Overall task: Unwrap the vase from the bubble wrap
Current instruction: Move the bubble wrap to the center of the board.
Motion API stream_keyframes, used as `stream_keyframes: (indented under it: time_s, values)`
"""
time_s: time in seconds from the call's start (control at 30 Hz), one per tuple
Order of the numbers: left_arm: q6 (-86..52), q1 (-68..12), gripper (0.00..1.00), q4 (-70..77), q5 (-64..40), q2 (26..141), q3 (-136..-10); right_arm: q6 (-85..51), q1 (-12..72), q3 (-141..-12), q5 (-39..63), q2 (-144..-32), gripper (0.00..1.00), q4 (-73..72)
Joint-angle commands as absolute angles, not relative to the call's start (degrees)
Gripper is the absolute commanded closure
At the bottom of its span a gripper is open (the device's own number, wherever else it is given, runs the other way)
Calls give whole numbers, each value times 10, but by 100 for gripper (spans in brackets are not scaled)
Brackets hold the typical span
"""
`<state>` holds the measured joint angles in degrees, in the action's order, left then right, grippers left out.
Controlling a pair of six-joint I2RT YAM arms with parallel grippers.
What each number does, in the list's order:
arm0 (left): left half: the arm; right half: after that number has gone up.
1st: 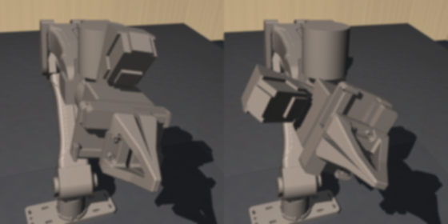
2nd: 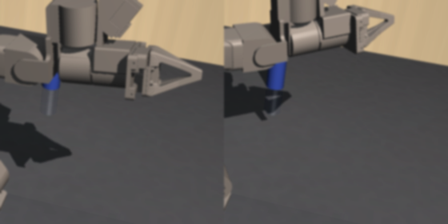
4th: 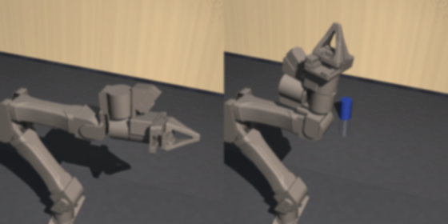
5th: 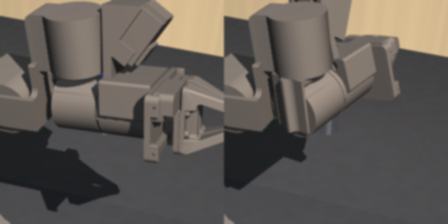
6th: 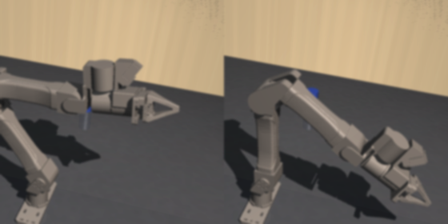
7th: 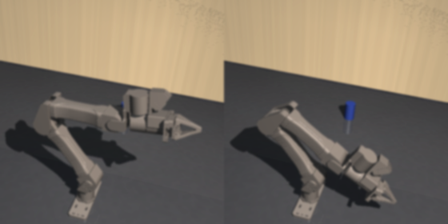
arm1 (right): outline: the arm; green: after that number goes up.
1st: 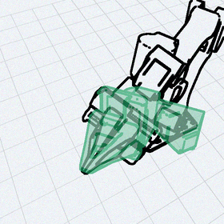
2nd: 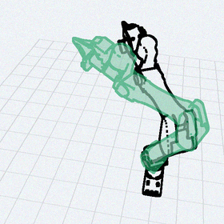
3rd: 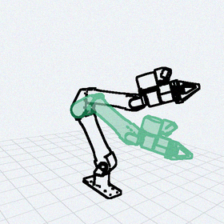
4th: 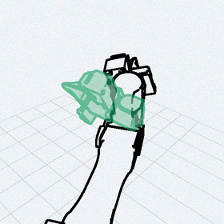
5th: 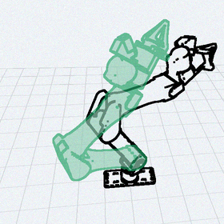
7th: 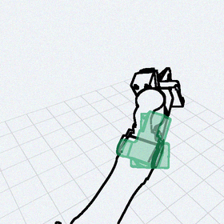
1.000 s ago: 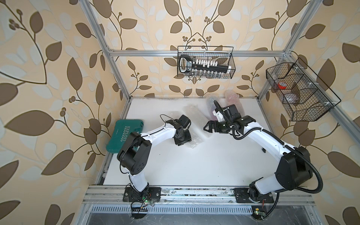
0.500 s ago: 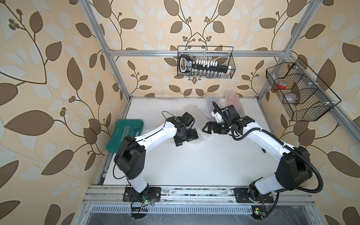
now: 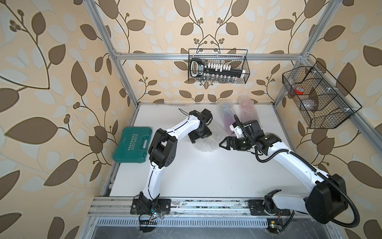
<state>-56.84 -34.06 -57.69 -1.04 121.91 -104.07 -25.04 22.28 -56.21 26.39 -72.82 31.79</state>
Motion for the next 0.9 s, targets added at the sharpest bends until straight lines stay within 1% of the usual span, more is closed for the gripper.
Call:
stream_keyframes:
  time_s: [0.0, 0.03, 0.1, 0.17, 0.23, 0.33, 0.4, 0.57, 0.63, 0.73, 0.87]
  values:
    - [-578, -340, 28, -589, -1, 1172, -979, -245, 222, -559, 271, -716, 1, 320]
    - [-575, -339, 36, -574, -7, 1155, -950, -245, 223, -559, 273, -719, 1, 321]
    - [-561, -338, 45, -560, -21, 1132, -914, -245, 226, -561, 266, -723, 1, 321]
    - [-541, -338, 50, -560, -34, 1108, -885, -255, 229, -558, 250, -722, 1, 320]
    - [-532, -339, 53, -551, -46, 1078, -840, -268, 231, -551, 241, -719, 1, 309]
    - [-525, -338, 53, -512, -74, 1022, -751, -288, 239, -543, 233, -716, 1, 299]
    - [-518, -338, 56, -495, -97, 997, -707, -302, 251, -531, 223, -716, 1, 289]
    - [-508, -338, 59, -475, -116, 941, -638, -335, 291, -517, 223, -739, 1, 256]
    - [-499, -337, 60, -482, -113, 925, -631, -341, 314, -520, 216, -756, 1, 246]
    - [-494, -333, 57, -490, -109, 904, -622, -354, 349, -533, 207, -787, 1, 229]
    - [-494, -315, 48, -485, -120, 867, -587, -376, 370, -566, 201, -846, 1, 184]
